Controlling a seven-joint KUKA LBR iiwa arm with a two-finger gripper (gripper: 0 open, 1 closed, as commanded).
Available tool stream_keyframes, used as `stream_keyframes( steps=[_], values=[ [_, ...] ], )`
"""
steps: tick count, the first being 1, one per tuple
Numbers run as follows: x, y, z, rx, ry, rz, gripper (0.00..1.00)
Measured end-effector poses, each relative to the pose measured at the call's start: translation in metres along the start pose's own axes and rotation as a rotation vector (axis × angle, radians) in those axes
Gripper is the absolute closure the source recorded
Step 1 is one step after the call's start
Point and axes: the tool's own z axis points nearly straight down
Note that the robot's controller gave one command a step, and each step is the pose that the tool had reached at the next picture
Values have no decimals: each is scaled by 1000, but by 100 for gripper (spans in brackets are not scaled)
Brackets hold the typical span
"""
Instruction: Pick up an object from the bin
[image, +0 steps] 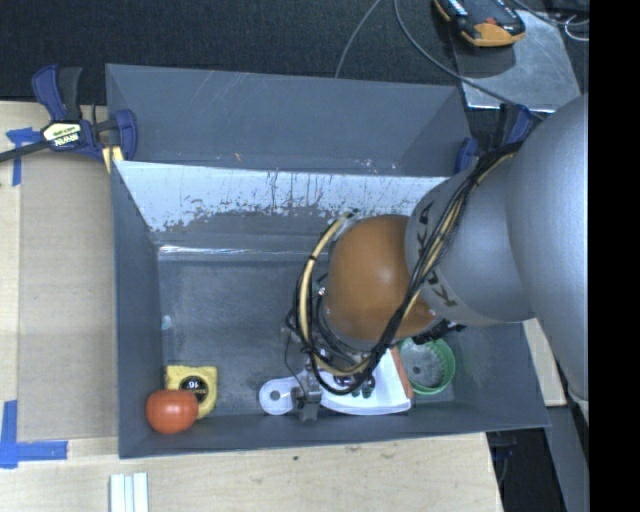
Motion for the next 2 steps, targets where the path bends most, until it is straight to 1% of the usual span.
stream_keyframes(
  steps=[1, 2],
  values=[
    [2, -36, 2, -1, -8, -91, 0],
    [3, -35, 2, -1, -5, -90, 100]
  ],
)
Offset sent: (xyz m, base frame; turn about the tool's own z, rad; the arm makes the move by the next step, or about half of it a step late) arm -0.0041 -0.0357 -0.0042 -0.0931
